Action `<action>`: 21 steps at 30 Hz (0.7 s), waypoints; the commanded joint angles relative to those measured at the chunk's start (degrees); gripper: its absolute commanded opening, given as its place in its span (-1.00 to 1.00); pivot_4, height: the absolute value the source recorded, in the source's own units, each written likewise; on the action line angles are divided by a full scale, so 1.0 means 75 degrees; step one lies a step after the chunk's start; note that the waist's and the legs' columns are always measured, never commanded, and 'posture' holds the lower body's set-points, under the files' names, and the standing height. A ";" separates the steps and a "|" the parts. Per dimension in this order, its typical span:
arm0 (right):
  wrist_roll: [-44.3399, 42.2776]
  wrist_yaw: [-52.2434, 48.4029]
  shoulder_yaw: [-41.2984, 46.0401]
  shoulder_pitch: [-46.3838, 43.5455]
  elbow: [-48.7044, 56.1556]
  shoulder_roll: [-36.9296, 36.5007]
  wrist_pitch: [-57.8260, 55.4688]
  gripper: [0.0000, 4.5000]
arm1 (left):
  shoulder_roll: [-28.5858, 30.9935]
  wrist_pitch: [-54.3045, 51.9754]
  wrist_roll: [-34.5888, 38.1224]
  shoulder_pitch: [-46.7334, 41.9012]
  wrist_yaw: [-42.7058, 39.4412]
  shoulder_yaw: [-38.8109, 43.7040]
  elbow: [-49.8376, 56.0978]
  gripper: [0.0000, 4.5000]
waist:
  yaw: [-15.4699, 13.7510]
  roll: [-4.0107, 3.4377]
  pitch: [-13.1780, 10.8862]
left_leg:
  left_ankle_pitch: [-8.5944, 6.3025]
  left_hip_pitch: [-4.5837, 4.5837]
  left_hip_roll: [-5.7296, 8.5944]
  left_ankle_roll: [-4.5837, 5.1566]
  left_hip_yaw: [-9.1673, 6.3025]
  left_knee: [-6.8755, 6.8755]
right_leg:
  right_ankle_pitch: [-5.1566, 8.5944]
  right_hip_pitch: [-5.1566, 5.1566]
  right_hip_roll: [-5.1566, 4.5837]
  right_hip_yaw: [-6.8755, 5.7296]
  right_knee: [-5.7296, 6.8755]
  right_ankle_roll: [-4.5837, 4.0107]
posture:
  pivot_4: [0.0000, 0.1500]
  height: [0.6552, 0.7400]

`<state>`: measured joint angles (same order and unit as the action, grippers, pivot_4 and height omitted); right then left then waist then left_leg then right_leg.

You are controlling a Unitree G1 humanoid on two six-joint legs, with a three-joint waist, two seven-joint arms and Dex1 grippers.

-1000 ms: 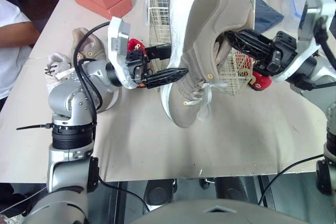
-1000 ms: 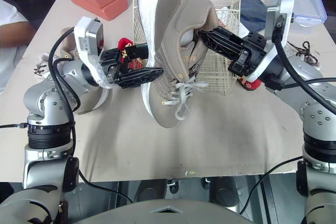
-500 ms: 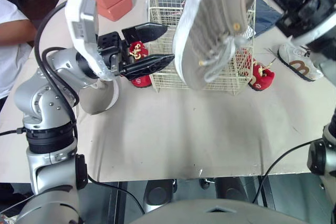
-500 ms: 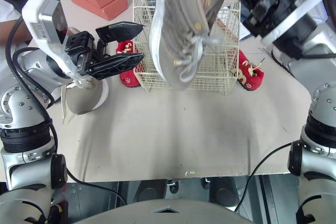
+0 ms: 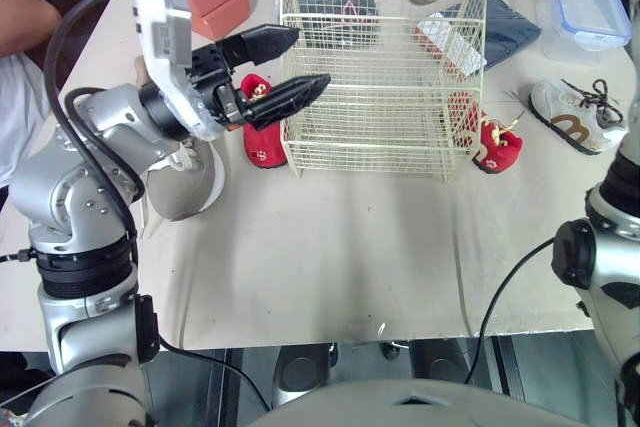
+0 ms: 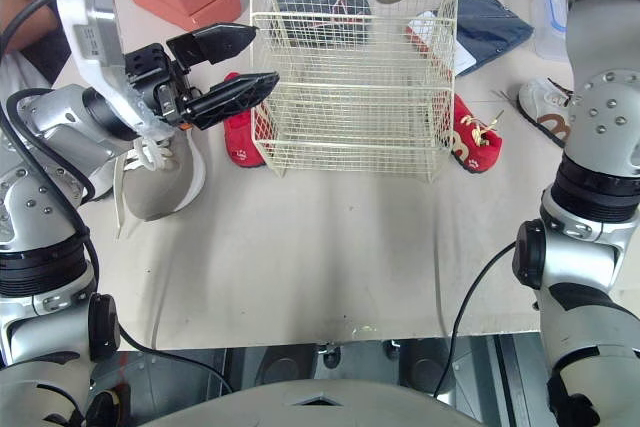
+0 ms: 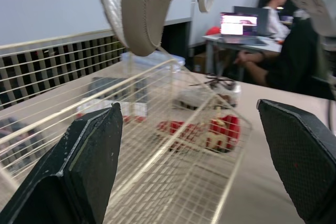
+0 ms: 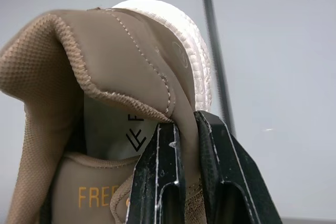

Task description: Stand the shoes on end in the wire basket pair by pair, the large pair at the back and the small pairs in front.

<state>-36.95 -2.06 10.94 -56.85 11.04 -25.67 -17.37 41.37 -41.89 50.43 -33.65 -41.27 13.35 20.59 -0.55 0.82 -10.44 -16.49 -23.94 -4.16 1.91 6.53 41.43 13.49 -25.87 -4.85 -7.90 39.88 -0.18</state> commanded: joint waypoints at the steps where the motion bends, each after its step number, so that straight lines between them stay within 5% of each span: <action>1: 0.0766 -0.0143 -0.0105 -0.0093 0.0121 0.0153 0.0620 -1.00 | 0.0229 -0.0007 0.0001 -0.0003 0.0265 0.0367 0.0453 0.97 | 0.0015 0.0000 0.0000 | 0.0000 0.0000 0.0000 0.0000 0.0001 0.0000 | 0.0000 -0.0002 0.0000 0.0002 0.0000 0.0000 | 1.00 -0.27; 8: 0.1845 -0.0323 -0.0506 0.0245 -0.0148 0.0386 0.0638 -1.00 | 0.0389 0.0000 0.0042 0.0240 0.0398 0.0484 0.0624 0.97 | 0.0084 0.0000 0.0000 | 0.0001 0.0000 0.0000 -0.0002 0.0003 -0.0003 | 0.0000 -0.0003 -0.0002 0.0003 0.0002 0.0000 | 1.00 -0.27; 21: 0.3239 -0.0462 -0.1281 0.1149 0.0405 -0.0193 -0.1945 -1.00 | 0.0671 0.0163 -0.0117 0.0437 0.0273 0.0547 0.0552 0.97 | 0.0062 0.0002 0.0001 | 0.0001 0.0001 0.0003 -0.0003 0.0000 -0.0002 | 0.0000 -0.0001 -0.0005 -0.0002 0.0003 0.0000 | 1.00 -0.27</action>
<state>-13.91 -5.77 0.88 -48.62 11.94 -26.36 -29.08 45.60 -41.88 49.72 -30.23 -38.83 15.79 23.78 -0.09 0.83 -10.43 -16.48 -23.93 -4.14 1.90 6.53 41.41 13.49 -25.87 -4.89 -7.92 39.90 -0.18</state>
